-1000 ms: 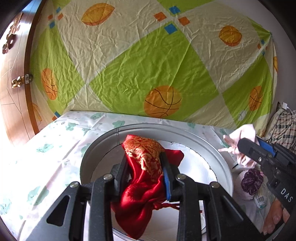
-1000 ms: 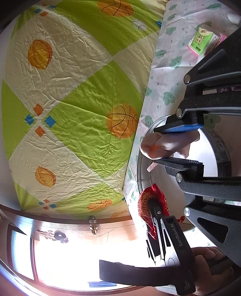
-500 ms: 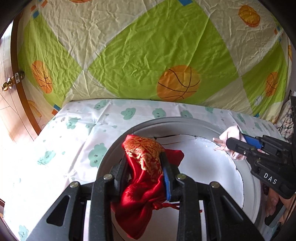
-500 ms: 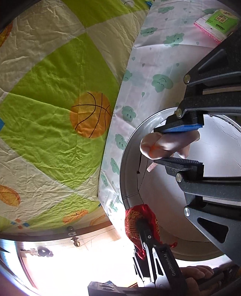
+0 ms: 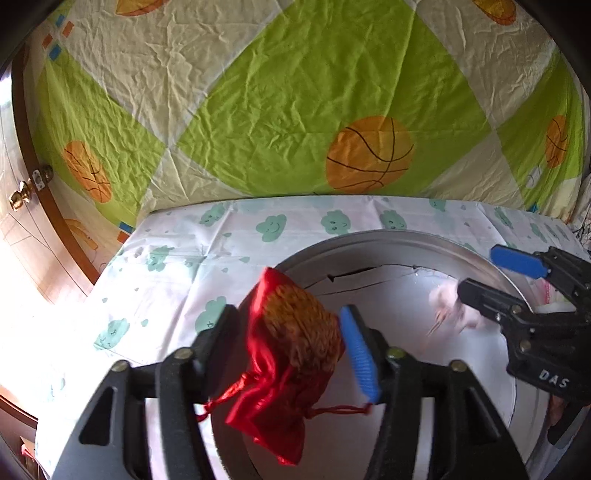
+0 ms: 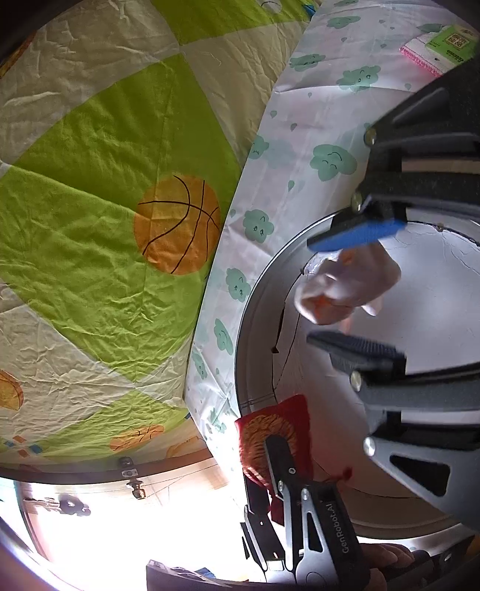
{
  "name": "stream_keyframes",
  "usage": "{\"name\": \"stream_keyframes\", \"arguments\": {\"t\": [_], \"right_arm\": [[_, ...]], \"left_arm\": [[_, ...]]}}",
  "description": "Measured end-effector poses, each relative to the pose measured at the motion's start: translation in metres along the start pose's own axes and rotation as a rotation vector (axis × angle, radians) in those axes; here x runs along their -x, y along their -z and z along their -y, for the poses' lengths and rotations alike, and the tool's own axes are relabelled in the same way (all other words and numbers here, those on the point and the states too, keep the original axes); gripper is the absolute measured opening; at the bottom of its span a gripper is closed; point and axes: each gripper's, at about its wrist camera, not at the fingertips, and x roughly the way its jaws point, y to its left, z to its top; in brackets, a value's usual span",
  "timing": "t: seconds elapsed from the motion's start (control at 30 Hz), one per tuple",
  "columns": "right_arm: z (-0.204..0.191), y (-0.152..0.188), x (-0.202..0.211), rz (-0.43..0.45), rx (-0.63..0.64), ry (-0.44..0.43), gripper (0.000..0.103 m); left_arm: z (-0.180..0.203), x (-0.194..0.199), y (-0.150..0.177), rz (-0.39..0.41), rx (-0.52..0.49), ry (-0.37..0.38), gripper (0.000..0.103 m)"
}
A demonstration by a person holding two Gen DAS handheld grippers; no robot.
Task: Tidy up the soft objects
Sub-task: 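Open the right tool dropping the pink sock into the tin while the left tool releases the red pouch, then grasp the purple scrunchie with the left tool while the right tool grasps the white rolled towel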
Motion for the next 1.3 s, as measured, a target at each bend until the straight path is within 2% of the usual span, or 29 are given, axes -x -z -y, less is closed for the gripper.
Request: {"name": "stream_keyframes", "arguments": {"t": [0.03,0.07,0.23,0.43,0.57,0.67,0.97,1.13,1.3], "right_arm": [[0.000,0.001,0.004,0.018,-0.003,0.007,0.078],[0.001,0.003,0.011,0.046,-0.008,0.013,0.080],[0.007,0.012,0.040,0.091,-0.048,-0.001,0.080],[0.024,0.044,0.094,0.141,-0.061,0.025,0.080],[0.048,0.071,0.132,0.175,-0.101,0.072,0.080],[0.068,0.094,0.158,0.200,-0.124,0.145,0.080],[0.137,0.150,0.204,0.208,-0.249,0.345,0.081],[0.168,0.173,0.214,0.190,-0.318,0.401,0.081],[0.186,0.186,0.211,0.149,-0.360,0.430,0.081]], "left_arm": [[0.000,0.004,0.000,0.019,0.001,-0.003,0.079],[0.000,0.010,0.002,0.039,0.005,0.004,0.080],[0.001,0.031,0.014,0.091,0.045,0.030,0.080],[0.031,0.066,0.042,0.177,0.035,0.071,0.082],[0.062,0.087,0.054,0.225,0.020,0.121,0.085],[0.089,0.098,0.060,0.247,-0.002,0.168,0.087],[0.174,0.100,0.074,0.214,-0.092,0.287,0.087],[0.211,0.095,0.078,0.192,-0.149,0.322,0.087],[0.231,0.087,0.074,0.167,-0.175,0.337,0.087]]}}
